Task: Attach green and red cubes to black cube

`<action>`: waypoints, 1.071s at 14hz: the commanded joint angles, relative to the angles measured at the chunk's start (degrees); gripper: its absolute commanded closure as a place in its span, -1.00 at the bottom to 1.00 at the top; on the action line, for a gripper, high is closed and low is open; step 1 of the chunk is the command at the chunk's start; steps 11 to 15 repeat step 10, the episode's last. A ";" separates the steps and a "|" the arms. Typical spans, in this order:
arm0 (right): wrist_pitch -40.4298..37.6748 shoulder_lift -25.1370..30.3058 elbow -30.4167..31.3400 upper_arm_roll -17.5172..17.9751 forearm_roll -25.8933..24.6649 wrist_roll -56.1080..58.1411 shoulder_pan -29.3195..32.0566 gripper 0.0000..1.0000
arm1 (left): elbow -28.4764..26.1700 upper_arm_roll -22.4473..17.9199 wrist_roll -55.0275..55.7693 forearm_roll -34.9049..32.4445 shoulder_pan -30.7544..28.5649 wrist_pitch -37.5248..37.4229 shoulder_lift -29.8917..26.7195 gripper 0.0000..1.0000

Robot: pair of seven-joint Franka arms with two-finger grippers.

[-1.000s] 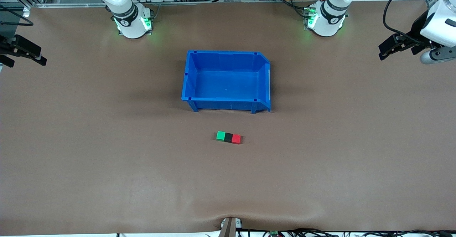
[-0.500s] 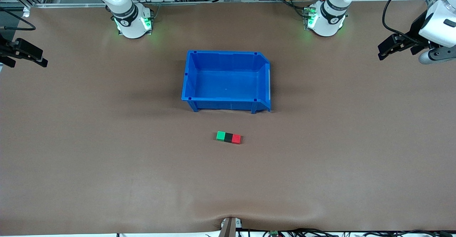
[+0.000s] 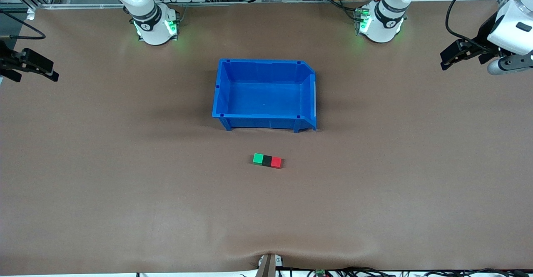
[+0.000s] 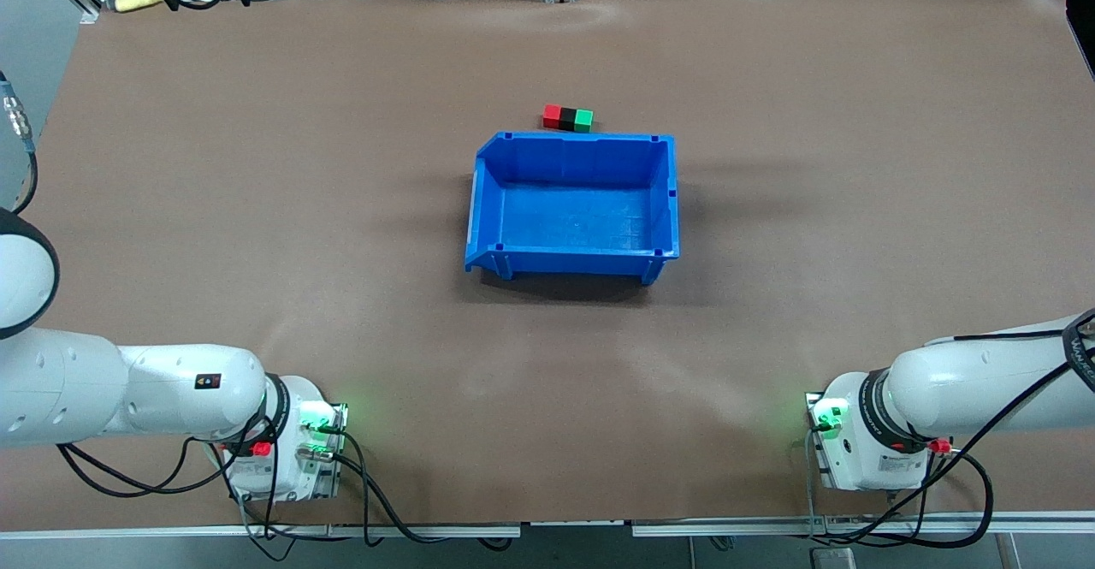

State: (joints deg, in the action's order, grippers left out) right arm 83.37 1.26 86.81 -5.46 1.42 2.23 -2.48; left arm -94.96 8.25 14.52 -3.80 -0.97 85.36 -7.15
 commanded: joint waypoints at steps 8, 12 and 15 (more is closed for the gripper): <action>1.00 0.68 0.64 0.45 -0.45 -0.29 -0.24 -1.00 | 2.24 -0.34 -3.97 -0.42 -1.05 -1.60 0.47 -1.00; 1.00 0.59 0.73 0.45 -0.45 -0.29 -0.24 -1.00 | 2.24 -0.34 -5.03 -0.16 -2.36 -1.60 0.65 -1.00; 1.00 0.59 0.73 0.45 -0.45 -0.29 -0.24 -1.00 | 2.24 -0.34 -5.03 -0.16 -2.36 -1.60 0.65 -1.00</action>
